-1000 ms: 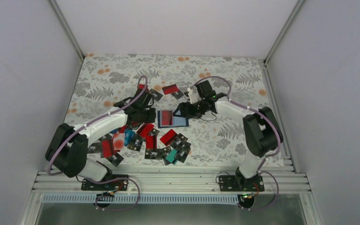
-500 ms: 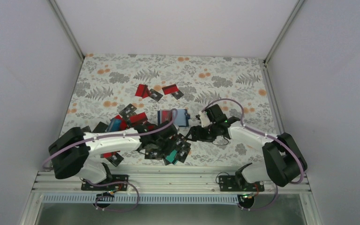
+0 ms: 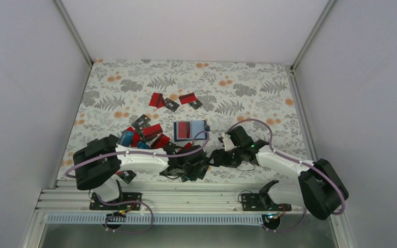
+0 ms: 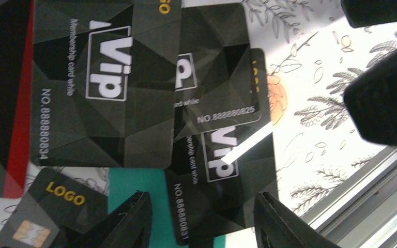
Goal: Put the credit cards into the card holder
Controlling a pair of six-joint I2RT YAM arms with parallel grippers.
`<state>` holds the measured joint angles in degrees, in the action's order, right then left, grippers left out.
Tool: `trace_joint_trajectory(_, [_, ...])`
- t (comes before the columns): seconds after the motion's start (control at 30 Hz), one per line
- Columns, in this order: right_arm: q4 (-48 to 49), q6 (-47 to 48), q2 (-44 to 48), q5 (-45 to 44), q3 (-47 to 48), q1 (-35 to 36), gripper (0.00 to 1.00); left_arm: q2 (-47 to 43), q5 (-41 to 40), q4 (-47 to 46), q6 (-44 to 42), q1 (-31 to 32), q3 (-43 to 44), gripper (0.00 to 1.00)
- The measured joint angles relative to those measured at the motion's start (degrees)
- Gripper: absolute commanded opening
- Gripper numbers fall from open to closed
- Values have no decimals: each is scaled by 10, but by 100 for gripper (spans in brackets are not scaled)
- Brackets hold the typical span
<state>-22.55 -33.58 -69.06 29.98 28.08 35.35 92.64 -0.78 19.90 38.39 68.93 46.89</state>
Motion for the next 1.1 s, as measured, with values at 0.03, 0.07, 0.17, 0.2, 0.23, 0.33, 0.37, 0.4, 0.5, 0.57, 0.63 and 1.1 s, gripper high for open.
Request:
trace_joint_trajectory(0.03, [0,-4,8,0,-2,1,75,2,-2,-5,1,3,0,54])
trace_joint_trajectory(0.07, [-1,-6,16,0,-4,2,75,4,-3,-11,5,6,0,54])
trace_joint_trajectory(0.17, [-3,-12,35,1,-9,5,76,7,-10,-21,14,22,1,60])
trace_joint_trajectory(0.2, [-5,-14,39,1,-11,6,76,7,-14,-20,17,29,2,63])
trace_joint_trajectory(0.23, [-7,-16,43,1,-13,7,76,7,-20,-16,24,36,4,65])
trace_joint_trajectory(0.33, [-10,-20,50,0,-15,9,76,5,-37,7,35,44,10,71])
trace_joint_trajectory(0.37, [-11,-22,50,0,-15,9,76,3,-45,25,40,45,13,72])
trace_joint_trajectory(0.4, [-10,-22,50,0,-15,10,76,2,-52,38,41,45,15,73])
trace_joint_trajectory(0.5, [-10,-25,50,0,-15,10,76,2,-74,82,43,36,25,74])
trace_joint_trajectory(0.57, [-10,-26,50,0,-15,10,76,2,-82,100,41,28,30,75])
trace_joint_trajectory(0.63, [-10,-28,50,0,-15,10,76,2,-87,110,38,17,33,75])
trace_joint_trajectory(1.1, [-9,-31,50,-2,-22,10,76,15,-54,94,9,9,37,74])
